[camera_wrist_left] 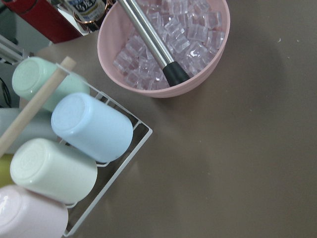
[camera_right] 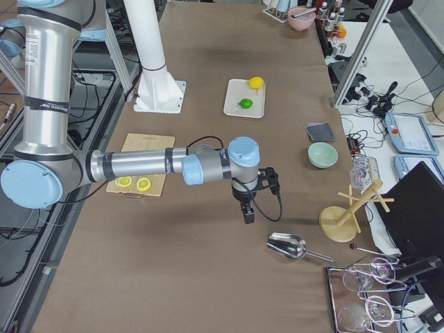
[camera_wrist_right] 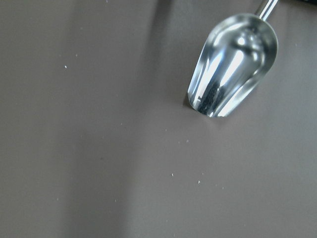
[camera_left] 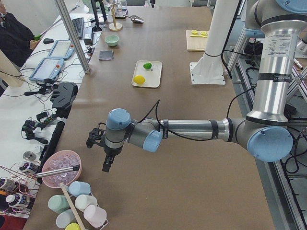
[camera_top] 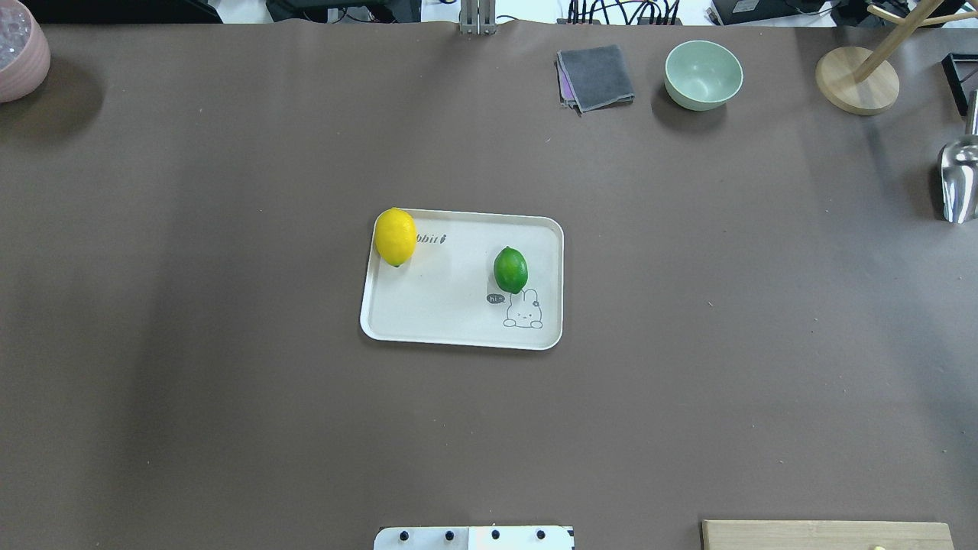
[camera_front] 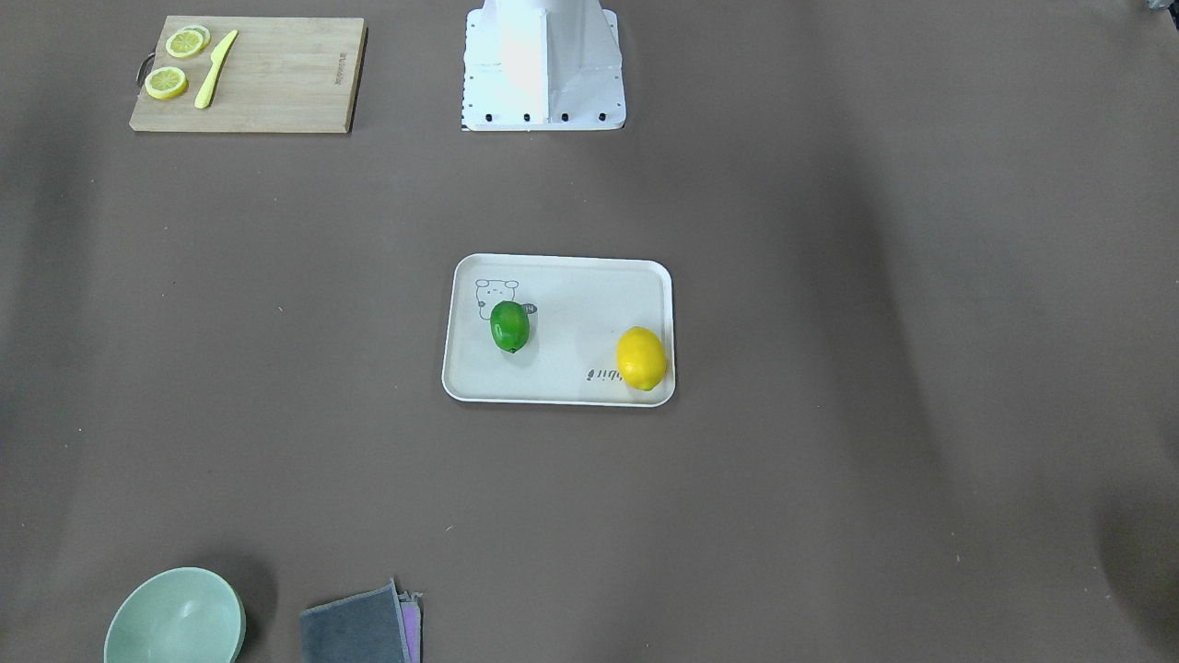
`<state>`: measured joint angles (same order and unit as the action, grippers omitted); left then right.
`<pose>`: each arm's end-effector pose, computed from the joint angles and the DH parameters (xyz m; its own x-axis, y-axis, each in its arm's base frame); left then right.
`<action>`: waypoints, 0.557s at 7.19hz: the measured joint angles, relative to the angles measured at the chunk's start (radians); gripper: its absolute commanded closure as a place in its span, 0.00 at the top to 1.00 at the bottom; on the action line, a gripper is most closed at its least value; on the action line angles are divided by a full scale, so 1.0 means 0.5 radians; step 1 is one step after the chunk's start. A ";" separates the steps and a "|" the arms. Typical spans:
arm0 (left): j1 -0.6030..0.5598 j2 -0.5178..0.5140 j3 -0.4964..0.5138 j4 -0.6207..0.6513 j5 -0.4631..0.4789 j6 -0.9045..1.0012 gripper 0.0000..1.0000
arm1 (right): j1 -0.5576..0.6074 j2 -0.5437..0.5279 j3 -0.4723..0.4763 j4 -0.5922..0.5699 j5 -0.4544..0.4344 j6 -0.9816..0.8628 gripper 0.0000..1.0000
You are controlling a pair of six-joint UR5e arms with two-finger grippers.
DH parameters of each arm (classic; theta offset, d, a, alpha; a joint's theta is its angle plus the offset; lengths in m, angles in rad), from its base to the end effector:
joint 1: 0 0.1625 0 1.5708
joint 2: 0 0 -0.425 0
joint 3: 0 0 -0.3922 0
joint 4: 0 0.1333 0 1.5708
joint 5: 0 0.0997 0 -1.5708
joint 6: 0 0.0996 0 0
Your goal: Place all lemons on tray
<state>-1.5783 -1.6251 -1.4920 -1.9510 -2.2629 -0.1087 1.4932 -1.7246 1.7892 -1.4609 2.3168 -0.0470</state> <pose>-0.0738 -0.5348 0.6336 0.7662 0.1135 -0.6325 0.0907 0.9553 0.2813 0.0316 -0.4409 0.6119 0.7187 -0.2203 0.6595 0.1102 0.9726 0.2048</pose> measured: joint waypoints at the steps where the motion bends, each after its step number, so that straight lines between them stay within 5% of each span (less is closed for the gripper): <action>1: -0.038 0.066 -0.049 0.021 -0.092 0.006 0.98 | 0.051 -0.057 -0.003 -0.011 0.076 -0.044 1.00; 4: -0.057 0.305 -0.326 0.133 -0.145 -0.010 0.98 | 0.085 -0.101 -0.005 -0.019 0.124 -0.059 1.00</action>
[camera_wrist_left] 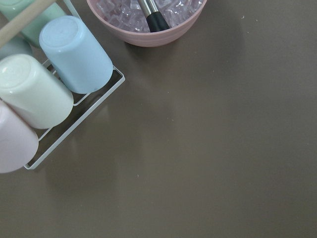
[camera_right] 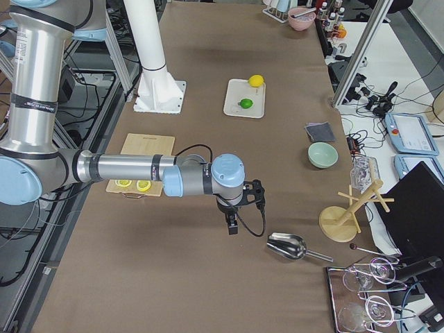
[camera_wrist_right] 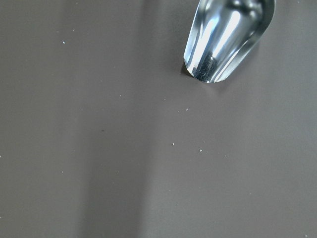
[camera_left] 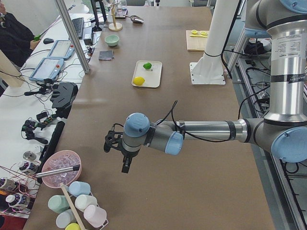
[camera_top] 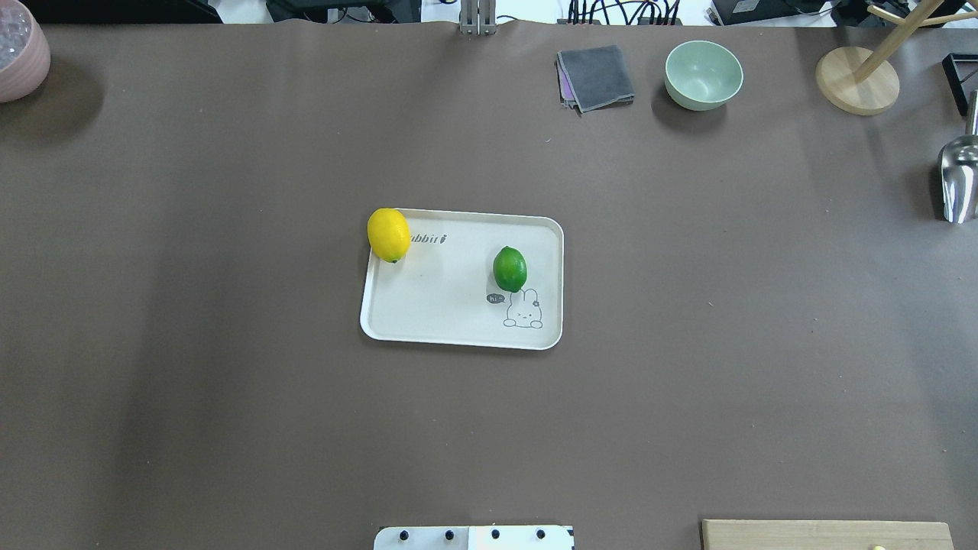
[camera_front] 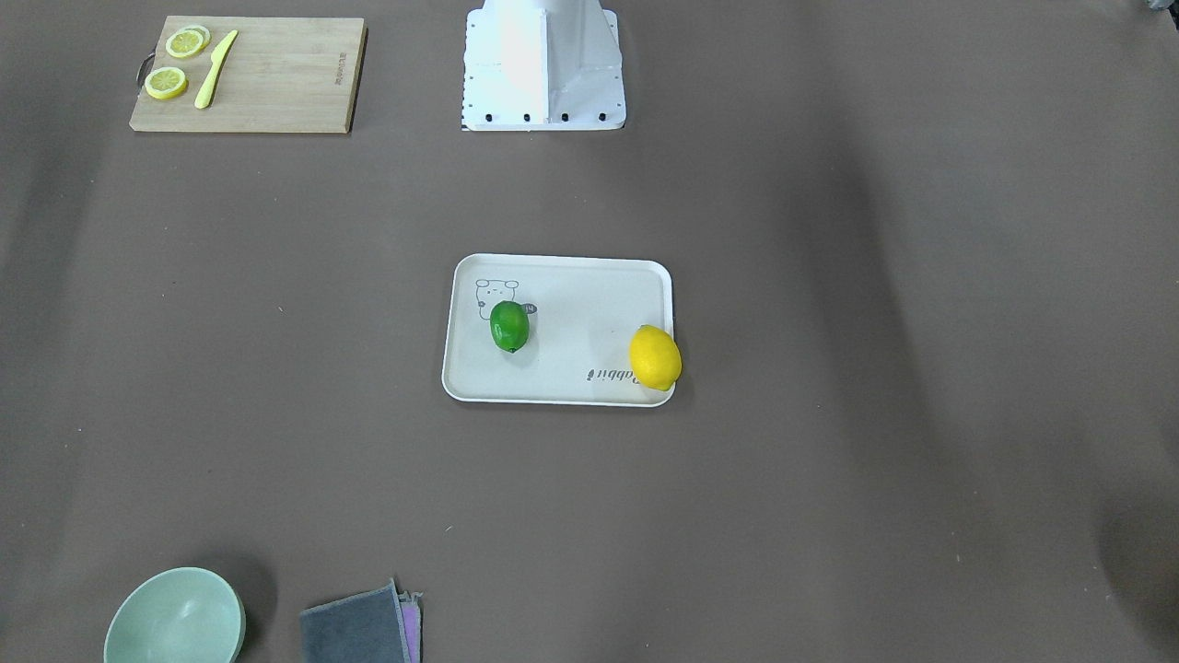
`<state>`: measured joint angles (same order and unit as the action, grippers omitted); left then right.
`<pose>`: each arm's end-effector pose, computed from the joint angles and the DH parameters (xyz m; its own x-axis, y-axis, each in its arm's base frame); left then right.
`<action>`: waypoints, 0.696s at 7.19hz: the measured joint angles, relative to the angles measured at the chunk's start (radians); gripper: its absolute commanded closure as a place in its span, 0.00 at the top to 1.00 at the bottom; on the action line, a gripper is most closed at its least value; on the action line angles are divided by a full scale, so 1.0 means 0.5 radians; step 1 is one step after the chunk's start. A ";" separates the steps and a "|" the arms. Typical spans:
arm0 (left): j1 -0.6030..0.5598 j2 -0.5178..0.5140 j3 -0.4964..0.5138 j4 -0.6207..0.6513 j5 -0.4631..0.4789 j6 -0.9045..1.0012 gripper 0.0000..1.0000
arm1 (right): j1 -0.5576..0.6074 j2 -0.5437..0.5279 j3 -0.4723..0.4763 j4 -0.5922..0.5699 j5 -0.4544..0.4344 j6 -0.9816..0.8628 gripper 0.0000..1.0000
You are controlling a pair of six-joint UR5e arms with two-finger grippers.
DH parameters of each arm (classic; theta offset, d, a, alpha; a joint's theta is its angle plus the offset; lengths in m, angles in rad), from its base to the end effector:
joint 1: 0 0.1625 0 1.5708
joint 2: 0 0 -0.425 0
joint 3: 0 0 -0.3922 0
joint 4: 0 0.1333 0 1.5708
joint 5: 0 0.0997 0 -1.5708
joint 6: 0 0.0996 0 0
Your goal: Place all lemons on tray
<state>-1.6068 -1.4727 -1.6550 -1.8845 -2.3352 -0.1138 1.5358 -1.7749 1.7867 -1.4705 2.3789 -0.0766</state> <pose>-0.0811 -0.4644 0.6301 0.7201 0.0687 -0.6905 0.1169 0.9688 0.2183 0.0468 -0.4147 0.6313 0.6829 -0.1807 0.7078 0.0873 0.9822 0.1665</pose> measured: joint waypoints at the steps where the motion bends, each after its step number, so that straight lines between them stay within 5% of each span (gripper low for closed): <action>1: 0.003 0.019 -0.036 0.046 -0.001 -0.015 0.98 | 0.000 0.000 -0.002 0.002 -0.003 0.006 1.00; 5: 0.007 -0.002 -0.047 0.117 0.000 -0.085 0.98 | 0.000 0.006 -0.006 0.004 -0.002 0.015 1.00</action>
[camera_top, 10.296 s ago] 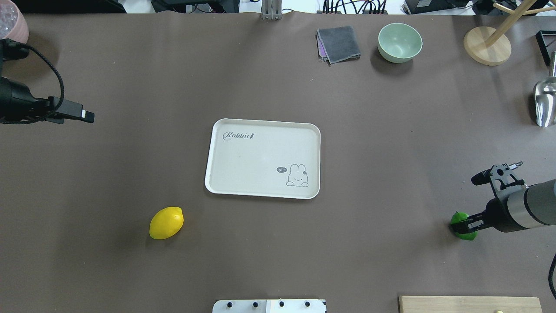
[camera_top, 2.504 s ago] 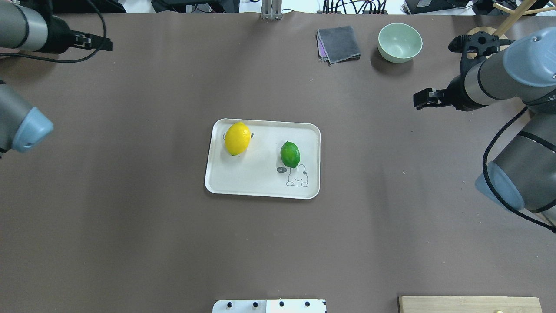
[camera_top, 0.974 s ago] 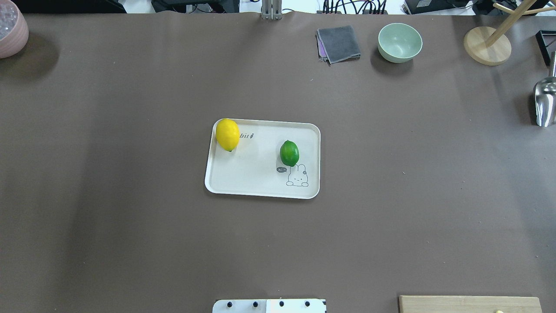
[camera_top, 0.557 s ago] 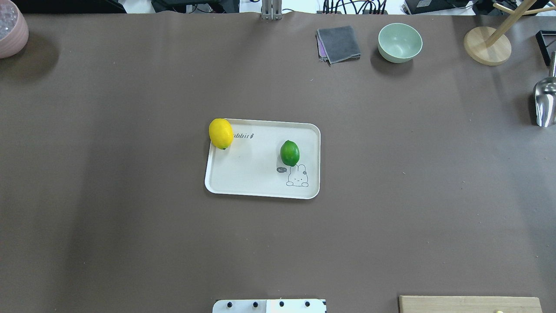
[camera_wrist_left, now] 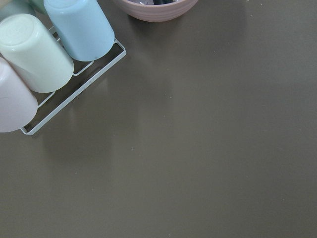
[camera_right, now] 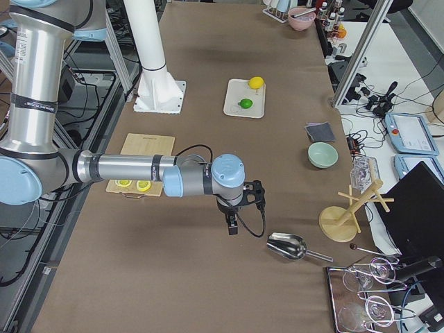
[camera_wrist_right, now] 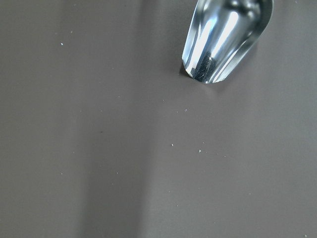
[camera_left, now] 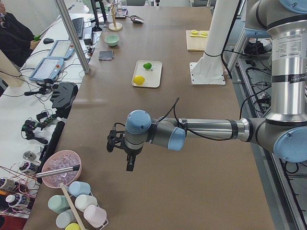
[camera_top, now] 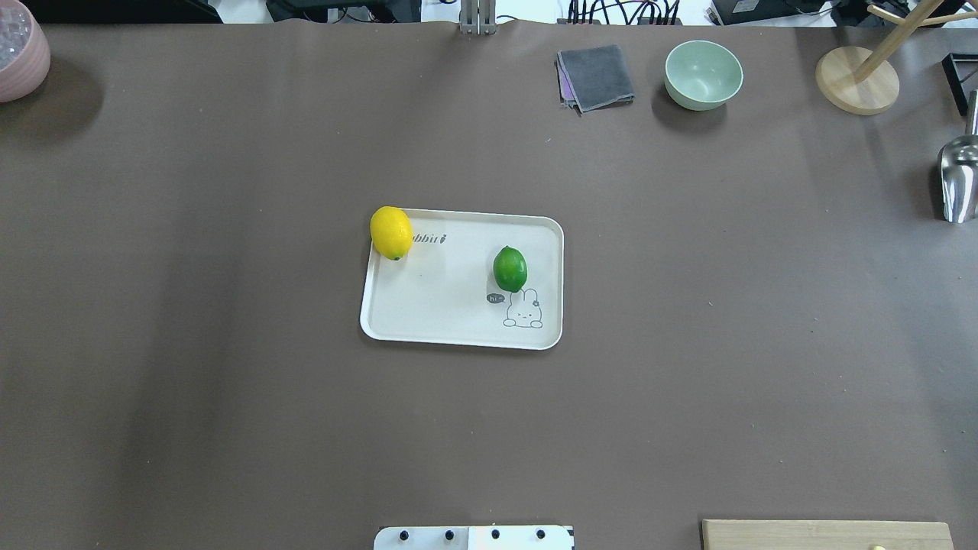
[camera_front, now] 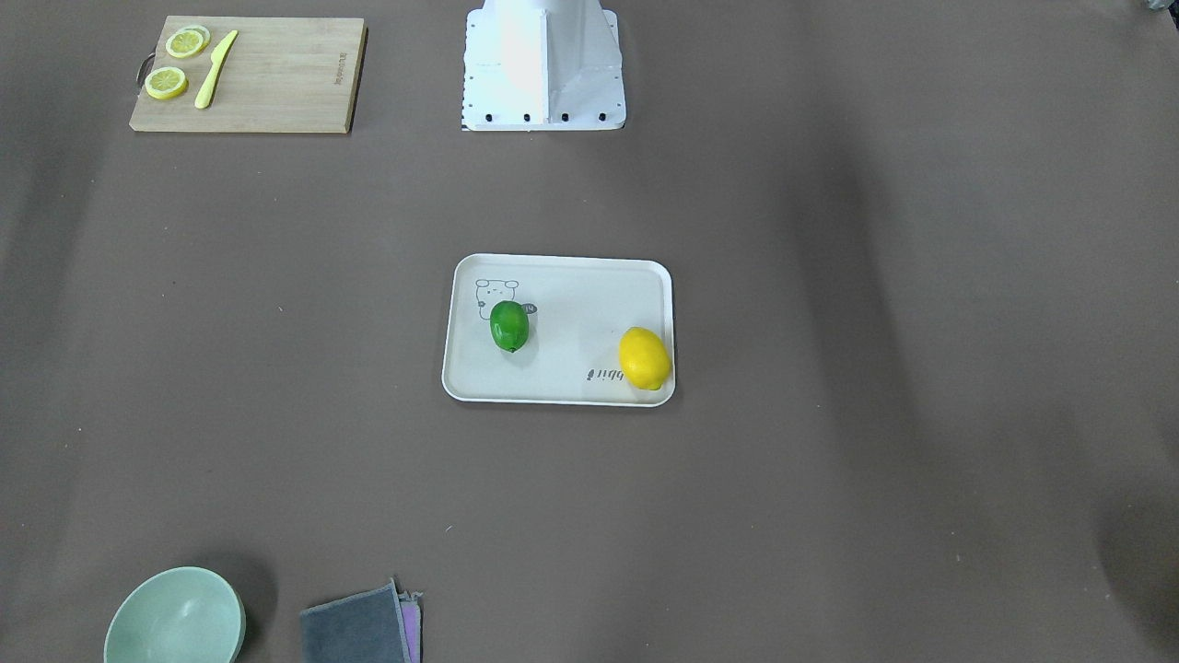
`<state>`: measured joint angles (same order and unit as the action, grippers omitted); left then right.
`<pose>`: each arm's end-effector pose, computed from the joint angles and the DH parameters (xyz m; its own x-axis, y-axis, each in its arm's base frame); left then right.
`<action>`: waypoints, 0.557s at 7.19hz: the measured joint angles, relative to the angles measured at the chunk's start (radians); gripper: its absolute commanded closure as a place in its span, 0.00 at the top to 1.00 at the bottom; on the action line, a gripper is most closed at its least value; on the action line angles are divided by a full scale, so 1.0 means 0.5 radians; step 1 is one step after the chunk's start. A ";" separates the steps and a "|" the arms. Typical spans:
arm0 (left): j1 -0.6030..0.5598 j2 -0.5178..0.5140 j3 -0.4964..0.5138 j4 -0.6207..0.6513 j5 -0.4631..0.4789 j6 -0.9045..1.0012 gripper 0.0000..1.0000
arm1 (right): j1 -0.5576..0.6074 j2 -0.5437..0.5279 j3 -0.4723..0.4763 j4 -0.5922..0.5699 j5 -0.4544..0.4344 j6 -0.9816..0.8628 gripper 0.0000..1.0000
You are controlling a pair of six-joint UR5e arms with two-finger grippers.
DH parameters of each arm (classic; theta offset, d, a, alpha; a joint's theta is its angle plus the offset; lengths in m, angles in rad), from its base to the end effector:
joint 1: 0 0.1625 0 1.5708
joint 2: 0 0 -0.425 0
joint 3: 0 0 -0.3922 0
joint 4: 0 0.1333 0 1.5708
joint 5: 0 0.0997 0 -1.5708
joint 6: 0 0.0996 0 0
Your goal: Place all lemons on tray
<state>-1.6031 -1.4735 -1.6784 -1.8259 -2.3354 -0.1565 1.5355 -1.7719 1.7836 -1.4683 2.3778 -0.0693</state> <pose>-0.0794 -0.4636 0.6247 0.7134 0.0059 -0.7007 0.1441 0.9773 0.1550 0.0467 -0.4161 0.6314 0.6843 -0.1751 0.7079 0.0826 0.9831 0.1634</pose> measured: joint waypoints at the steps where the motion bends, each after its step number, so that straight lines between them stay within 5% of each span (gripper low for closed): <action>1: 0.000 -0.001 0.002 0.001 -0.001 -0.002 0.98 | 0.000 0.003 -0.001 -0.001 0.001 0.000 1.00; 4: 0.000 -0.001 0.012 -0.007 -0.002 -0.003 0.98 | 0.000 0.008 -0.010 -0.001 -0.001 0.001 1.00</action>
